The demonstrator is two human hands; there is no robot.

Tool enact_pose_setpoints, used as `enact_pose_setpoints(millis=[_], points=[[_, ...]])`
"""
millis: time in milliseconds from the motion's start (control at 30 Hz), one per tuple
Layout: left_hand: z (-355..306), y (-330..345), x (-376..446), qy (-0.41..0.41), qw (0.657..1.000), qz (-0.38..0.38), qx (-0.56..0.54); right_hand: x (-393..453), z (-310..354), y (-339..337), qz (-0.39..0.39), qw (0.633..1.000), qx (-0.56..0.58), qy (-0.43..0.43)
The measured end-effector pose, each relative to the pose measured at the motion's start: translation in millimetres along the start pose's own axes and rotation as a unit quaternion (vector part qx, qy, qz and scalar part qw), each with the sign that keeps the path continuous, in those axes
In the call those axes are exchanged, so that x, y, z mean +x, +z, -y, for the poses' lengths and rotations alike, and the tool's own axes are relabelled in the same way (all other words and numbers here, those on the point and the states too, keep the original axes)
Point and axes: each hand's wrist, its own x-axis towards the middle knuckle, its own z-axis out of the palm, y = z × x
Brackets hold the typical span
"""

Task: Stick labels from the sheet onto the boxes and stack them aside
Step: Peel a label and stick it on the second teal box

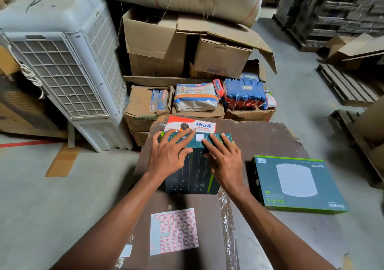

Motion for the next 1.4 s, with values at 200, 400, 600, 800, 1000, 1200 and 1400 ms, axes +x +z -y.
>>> enact_pose_setpoints(millis=[200,400,600,800,1000,1200,1400], points=[[-2.8,-0.8,-3.1,0.009,0.999,0.028,0.026,-0.5,7.1,-1.7,-0.015,0.999,0.021,0.027],[-8.9,-9.1,-0.4,-0.024,0.999,0.03,-0.018,-1.2,12.0,0.4,-0.036,0.998,0.046,0.035],[-10.3,-9.3,1.9,-0.039,0.998,0.024,-0.044,-52.0,31.2,10.6,-0.074,0.99,0.057,0.102],[-10.7,-6.3,-0.2,-0.037,0.998,0.006,-0.056,-126.6,69.9,73.8,0.224,0.95,0.192,0.106],[-9.8,-1.2,-2.7,-0.042,0.996,-0.023,-0.072,-181.1,115.9,125.6,0.506,0.818,0.229,0.148],[-9.3,2.5,-6.3,-0.039,0.994,-0.037,-0.091,-191.8,132.2,145.5,0.53,0.812,0.194,0.151],[-10.3,5.0,-10.0,-0.035,0.992,-0.057,-0.104,-193.8,142.3,157.4,0.541,0.828,0.139,0.042]])
